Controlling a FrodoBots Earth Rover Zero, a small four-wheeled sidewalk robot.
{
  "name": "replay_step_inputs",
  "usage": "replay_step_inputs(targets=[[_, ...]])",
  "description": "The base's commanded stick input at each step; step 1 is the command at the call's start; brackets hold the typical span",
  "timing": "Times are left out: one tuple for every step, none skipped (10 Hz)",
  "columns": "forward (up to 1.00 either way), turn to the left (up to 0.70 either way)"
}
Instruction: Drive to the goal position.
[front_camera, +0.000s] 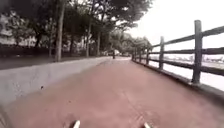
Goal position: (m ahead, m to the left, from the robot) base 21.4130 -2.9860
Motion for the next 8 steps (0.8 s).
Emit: replay_step_inputs(targets=[[0.70, 0.00], [0.70, 0.00], [0.70, 0.00], [0.70, 0.00], [0.70, 0.00], [0.70, 0.00], [0.70, 0.00], [0.70, 0.00]])
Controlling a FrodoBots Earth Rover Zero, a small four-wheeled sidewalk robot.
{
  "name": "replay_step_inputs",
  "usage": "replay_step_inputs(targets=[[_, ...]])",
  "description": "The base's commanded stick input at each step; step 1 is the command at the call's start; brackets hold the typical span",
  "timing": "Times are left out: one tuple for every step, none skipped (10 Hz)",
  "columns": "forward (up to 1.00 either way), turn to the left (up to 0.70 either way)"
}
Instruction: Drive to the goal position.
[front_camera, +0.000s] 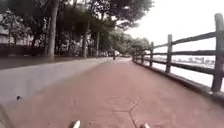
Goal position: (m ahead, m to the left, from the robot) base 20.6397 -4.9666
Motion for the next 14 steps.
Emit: replay_step_inputs(targets=[[0.70, 0.00], [0.70, 0.00], [0.70, 0.00], [0.70, 0.00], [0.70, 0.00], [0.70, 0.00], [0.70, 0.00], [0.70, 0.00], [0.70, 0.00], [0.70, 0.00], [0.70, 0.00], [0.70, 0.00], [0.70, 0.00], [0.70, 0.00]])
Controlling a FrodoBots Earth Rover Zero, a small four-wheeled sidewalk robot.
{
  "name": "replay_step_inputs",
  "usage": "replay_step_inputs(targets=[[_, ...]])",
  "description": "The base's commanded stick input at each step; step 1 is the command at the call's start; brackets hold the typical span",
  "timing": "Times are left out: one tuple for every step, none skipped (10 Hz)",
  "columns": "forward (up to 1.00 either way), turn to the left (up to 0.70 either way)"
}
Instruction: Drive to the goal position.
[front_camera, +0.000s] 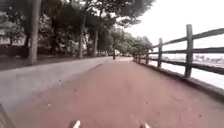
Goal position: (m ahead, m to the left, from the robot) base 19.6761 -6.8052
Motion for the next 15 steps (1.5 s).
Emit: replay_step_inputs(targets=[[0.70, 0.00], [0.70, 0.00], [0.70, 0.00], [0.70, 0.00], [0.70, 0.00], [0.70, 0.00], [0.70, 0.00], [0.70, 0.00], [0.70, 0.00], [0.70, 0.00], [0.70, 0.00], [0.70, 0.00], [0.70, 0.00], [0.70, 0.00], [0.70, 0.00]])
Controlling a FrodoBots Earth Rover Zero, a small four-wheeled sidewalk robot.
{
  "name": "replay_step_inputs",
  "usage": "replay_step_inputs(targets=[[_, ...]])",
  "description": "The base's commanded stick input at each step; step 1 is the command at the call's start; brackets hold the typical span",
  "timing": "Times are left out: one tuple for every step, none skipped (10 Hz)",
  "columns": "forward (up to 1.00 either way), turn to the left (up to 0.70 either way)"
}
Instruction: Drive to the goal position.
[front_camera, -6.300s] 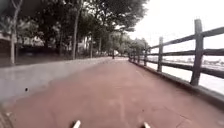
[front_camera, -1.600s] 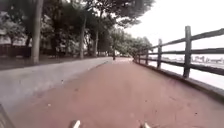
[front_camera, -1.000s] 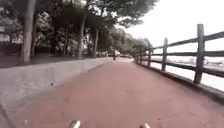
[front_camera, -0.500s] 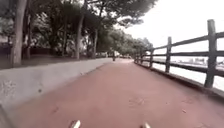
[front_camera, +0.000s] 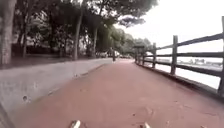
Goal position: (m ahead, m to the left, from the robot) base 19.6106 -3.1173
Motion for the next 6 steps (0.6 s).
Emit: replay_step_inputs(targets=[[0.70, 0.00], [0.70, 0.00], [0.70, 0.00], [0.70, 0.00], [0.70, 0.00], [0.70, 0.00]])
